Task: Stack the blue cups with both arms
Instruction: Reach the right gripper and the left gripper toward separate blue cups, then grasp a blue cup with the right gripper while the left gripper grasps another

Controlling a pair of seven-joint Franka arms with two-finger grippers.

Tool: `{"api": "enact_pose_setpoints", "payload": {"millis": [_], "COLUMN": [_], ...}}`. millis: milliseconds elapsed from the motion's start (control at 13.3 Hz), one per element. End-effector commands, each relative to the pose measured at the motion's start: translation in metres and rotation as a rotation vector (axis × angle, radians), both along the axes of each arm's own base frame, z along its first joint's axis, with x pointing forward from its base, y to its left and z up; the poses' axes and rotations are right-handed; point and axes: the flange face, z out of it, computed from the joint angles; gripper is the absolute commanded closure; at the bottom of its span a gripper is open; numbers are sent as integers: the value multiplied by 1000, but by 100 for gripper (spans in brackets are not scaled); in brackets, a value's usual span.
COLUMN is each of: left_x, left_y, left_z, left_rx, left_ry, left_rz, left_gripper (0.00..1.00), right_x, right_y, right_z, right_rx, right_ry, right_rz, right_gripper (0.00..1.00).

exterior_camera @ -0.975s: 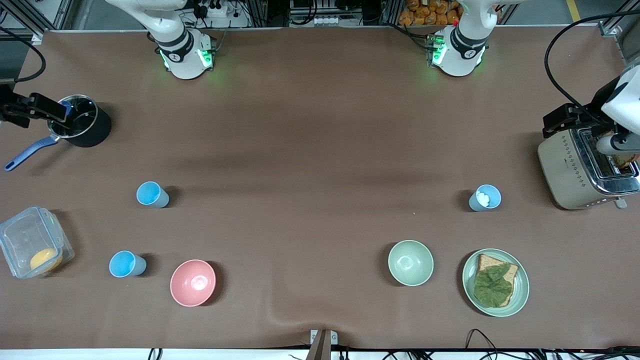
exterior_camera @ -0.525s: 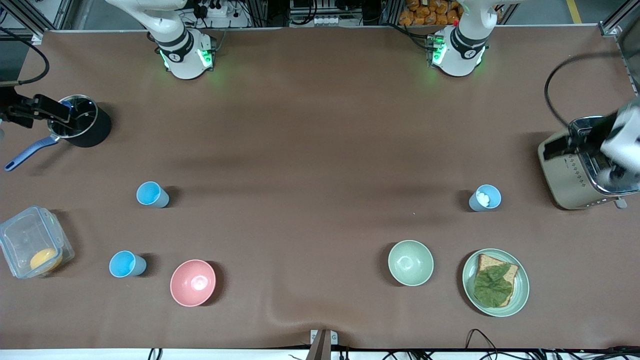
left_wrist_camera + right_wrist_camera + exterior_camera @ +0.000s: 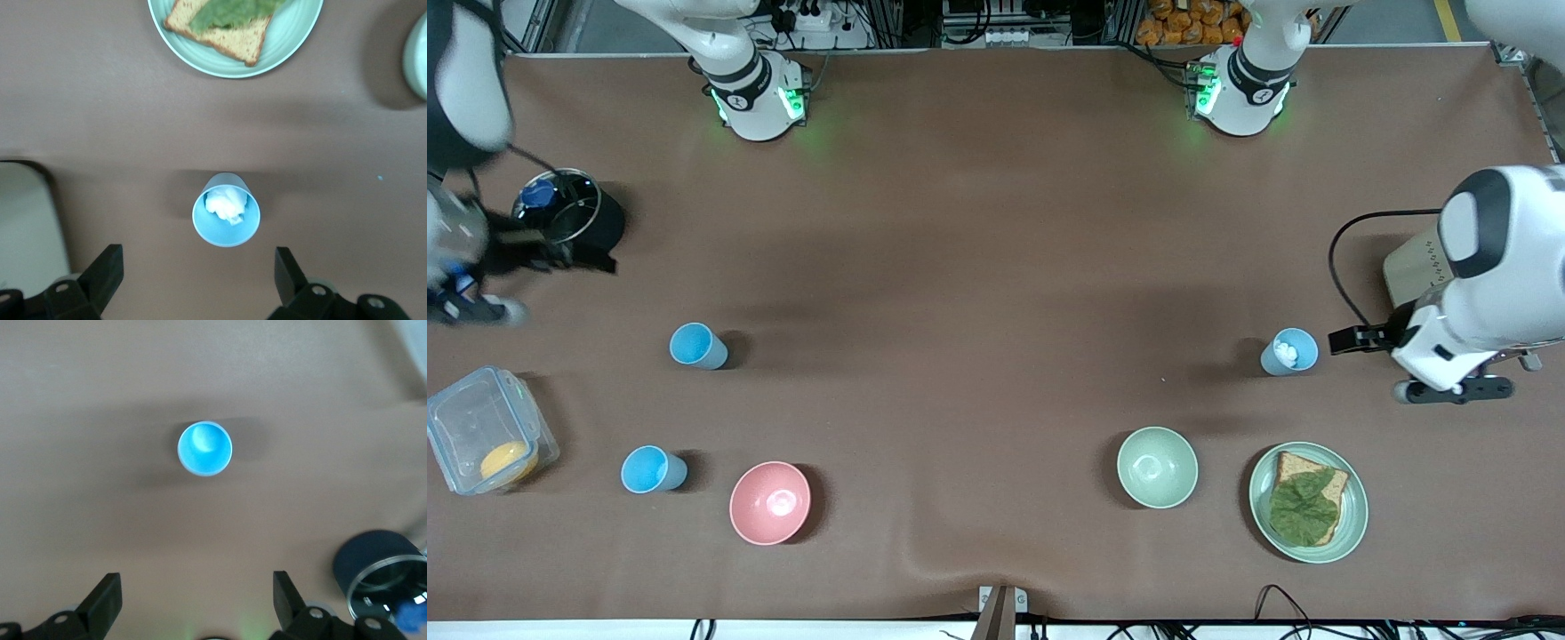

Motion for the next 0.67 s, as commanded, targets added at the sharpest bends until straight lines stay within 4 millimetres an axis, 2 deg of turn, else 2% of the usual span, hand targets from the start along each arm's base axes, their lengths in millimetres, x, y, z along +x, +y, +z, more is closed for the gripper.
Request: {"api": "enact_pose_setpoints", "payload": {"millis": [0, 75, 225, 450, 600], "left_x": [-25, -29, -33, -45, -52], "left_y": [6, 16, 14, 13, 13], "left_z": [-38, -54, -82, -111, -122], "left_rx": [-22, -21, -23, -26, -27], "left_ry": [-77, -102, -93, -79, -63], "left_rz": [4, 19, 14, 14, 13], "left_gripper": [0, 0, 0, 0, 9], "right_x": [23, 22, 13, 11, 12], "right_y": [-24, -26, -27, -26, -26], "right_z": [-72, -92, -130, -159, -175], "right_rx": [19, 13, 7, 1, 1], "right_ry": [45, 38, 2, -44, -46], "right_rz": [-49, -47, -55, -55, -58], "right_gripper": [0, 0, 0, 0, 0]}}
